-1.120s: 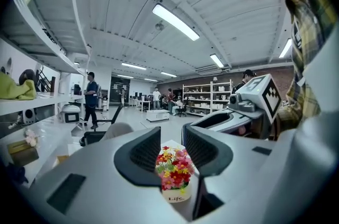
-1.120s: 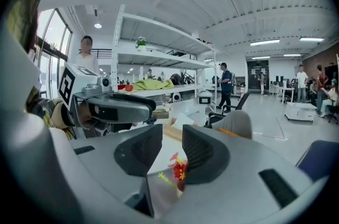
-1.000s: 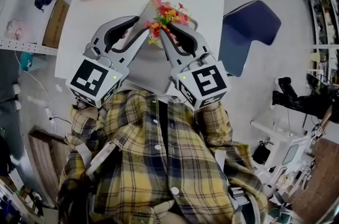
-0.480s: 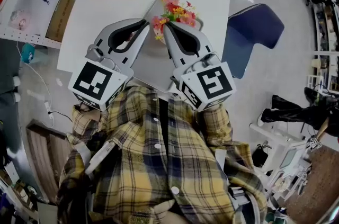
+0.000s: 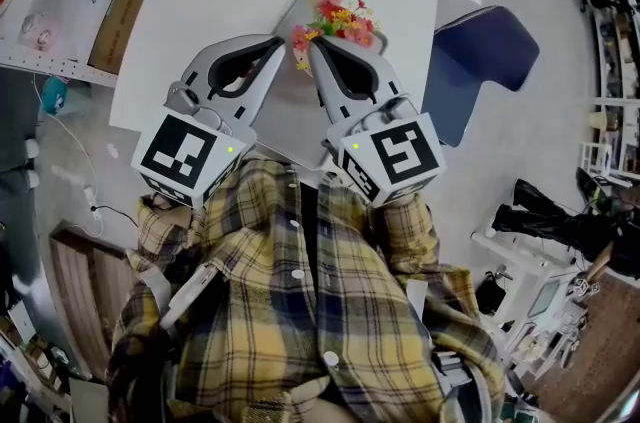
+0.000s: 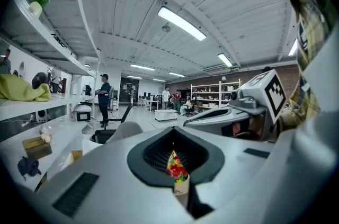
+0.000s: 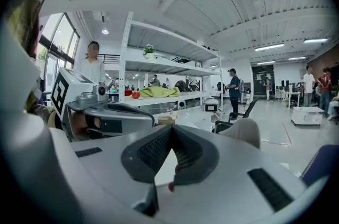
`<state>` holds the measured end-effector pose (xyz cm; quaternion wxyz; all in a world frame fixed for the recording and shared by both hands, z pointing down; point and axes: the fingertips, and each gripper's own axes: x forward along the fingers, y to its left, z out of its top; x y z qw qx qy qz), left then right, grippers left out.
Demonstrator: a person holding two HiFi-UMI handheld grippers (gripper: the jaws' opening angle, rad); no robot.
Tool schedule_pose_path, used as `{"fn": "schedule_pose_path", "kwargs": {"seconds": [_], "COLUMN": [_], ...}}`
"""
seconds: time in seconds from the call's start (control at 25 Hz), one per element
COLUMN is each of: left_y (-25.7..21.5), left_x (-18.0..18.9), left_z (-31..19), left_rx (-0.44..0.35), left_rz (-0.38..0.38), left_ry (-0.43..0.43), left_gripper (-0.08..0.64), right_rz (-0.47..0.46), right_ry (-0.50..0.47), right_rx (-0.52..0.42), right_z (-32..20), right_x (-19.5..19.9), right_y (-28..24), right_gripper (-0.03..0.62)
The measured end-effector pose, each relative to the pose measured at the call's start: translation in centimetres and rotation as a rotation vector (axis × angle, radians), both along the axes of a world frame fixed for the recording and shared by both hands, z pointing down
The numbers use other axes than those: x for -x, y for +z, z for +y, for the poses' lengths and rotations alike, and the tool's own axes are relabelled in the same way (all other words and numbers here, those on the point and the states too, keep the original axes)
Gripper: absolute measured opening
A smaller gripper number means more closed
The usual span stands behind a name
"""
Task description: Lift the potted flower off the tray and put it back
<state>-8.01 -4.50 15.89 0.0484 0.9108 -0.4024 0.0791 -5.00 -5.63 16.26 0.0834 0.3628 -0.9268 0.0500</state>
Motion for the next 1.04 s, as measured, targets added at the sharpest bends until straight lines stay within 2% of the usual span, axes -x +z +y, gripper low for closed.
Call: {"fn": "schedule_pose_path", "kwargs": {"seconds": [1.04], "left_y": [0.29], "left_x": [0.21], "left_z": [0.05], "left_rx": [-0.001], "left_rz": [-0.014], "left_ry": [0.018], "left_gripper": [0.008], "right_rz": [0.01], "right_ry": [0.003], "right_rx": [0.005], "right_z": [-0.02], "right_x": [0.47], "right_y": [0.42], "right_gripper": [-0.003]}}
